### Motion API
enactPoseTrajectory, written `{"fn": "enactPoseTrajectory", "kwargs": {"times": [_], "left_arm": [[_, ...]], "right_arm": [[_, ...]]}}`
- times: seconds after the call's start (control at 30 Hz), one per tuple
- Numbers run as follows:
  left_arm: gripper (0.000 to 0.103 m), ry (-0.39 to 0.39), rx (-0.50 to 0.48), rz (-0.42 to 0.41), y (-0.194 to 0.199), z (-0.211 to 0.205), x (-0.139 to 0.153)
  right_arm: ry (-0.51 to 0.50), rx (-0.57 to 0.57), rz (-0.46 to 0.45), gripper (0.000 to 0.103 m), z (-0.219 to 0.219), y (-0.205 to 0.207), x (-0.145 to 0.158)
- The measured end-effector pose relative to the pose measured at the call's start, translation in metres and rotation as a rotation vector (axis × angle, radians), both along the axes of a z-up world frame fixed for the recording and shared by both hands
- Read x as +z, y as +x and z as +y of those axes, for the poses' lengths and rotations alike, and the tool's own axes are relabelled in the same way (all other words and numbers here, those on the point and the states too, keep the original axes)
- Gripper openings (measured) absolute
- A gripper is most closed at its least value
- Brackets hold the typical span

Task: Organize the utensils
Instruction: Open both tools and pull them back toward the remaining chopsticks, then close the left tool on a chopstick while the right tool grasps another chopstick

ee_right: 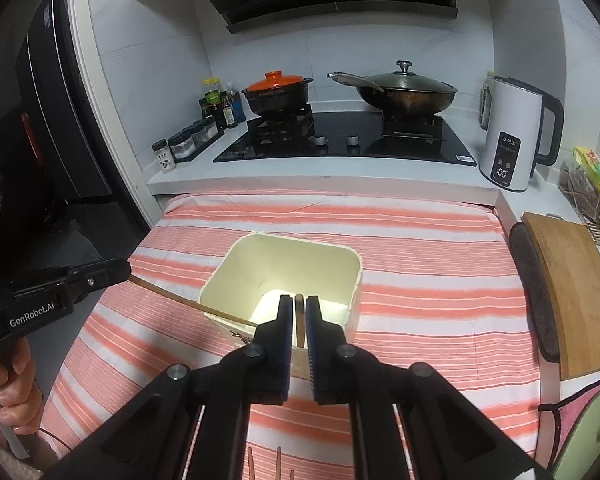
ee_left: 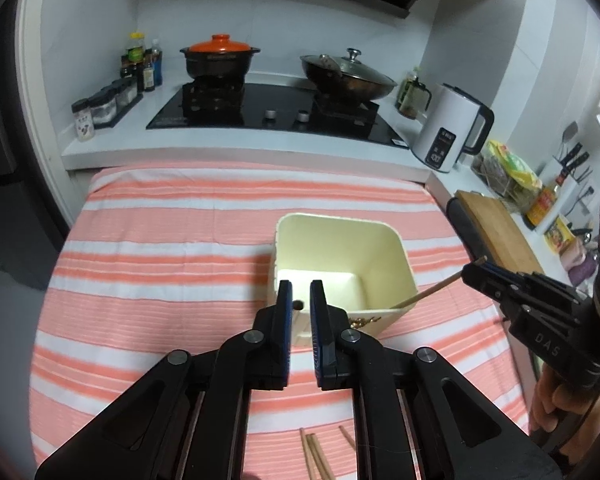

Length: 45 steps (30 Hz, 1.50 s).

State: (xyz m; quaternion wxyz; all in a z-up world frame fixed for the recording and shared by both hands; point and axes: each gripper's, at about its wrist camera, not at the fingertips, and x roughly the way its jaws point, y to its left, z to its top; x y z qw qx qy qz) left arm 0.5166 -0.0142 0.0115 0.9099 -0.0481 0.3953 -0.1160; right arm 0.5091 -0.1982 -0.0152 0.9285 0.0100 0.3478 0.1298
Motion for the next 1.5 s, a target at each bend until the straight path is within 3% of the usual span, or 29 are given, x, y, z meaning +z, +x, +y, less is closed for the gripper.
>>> {"fn": "enactPoseTrajectory", "kwargs": {"times": [0.03,0.07,0.1,0.17,0.33,0.47,0.7,0.83,0.87,1.03,1.23,1.5], "left_arm": [[0.037,0.008,-0.007,-0.008,-0.005,0.0,0.0],[0.058,0.021,-0.006,-0.022,-0.012,0.0,0.0],[0.068,0.037,-0.004,-0.044,-0.021,0.001,0.001],[0.07,0.066,-0.018,-0.084,-0.041,0.002,0.002],[0.093,0.079,-0.015,-0.157,-0.103,0.012,-0.004],[0.094,0.089,-0.018,-0.158,-0.149,0.016,-0.024],[0.092,0.036,-0.001,-0.043,-0.213,0.019,-0.079],[0.096,0.089,0.025,-0.005,-0.242,0.015,-0.098],[0.103,0.099,0.034,-0.003,-0.25,0.015,-0.101],[0.103,0.182,0.029,-0.017,-0.289,0.009,-0.128],[0.102,0.145,-0.002,0.036,-0.319,0.006,-0.167],[0.102,0.144,-0.035,0.028,-0.312,-0.006,-0.171]], "right_arm": [[0.004,0.006,-0.011,0.021,0.0,-0.002,0.0],[0.01,0.007,-0.029,0.038,-0.001,-0.008,0.002],[0.015,0.005,-0.048,0.049,-0.002,-0.012,0.004],[0.02,0.006,-0.078,0.05,-0.005,-0.023,0.008],[-0.011,0.006,-0.17,0.051,-0.01,-0.072,0.018],[-0.02,0.025,-0.207,0.051,-0.015,-0.122,0.013],[-0.091,0.034,-0.242,0.052,-0.018,-0.209,-0.019],[-0.109,0.024,-0.216,0.052,-0.022,-0.251,-0.05],[-0.114,0.019,-0.208,0.052,-0.023,-0.26,-0.058],[-0.167,-0.021,-0.183,0.052,-0.032,-0.302,-0.097],[-0.205,-0.04,-0.101,0.052,-0.049,-0.331,-0.145],[-0.149,0.034,-0.009,0.052,-0.046,-0.341,-0.178]]}}
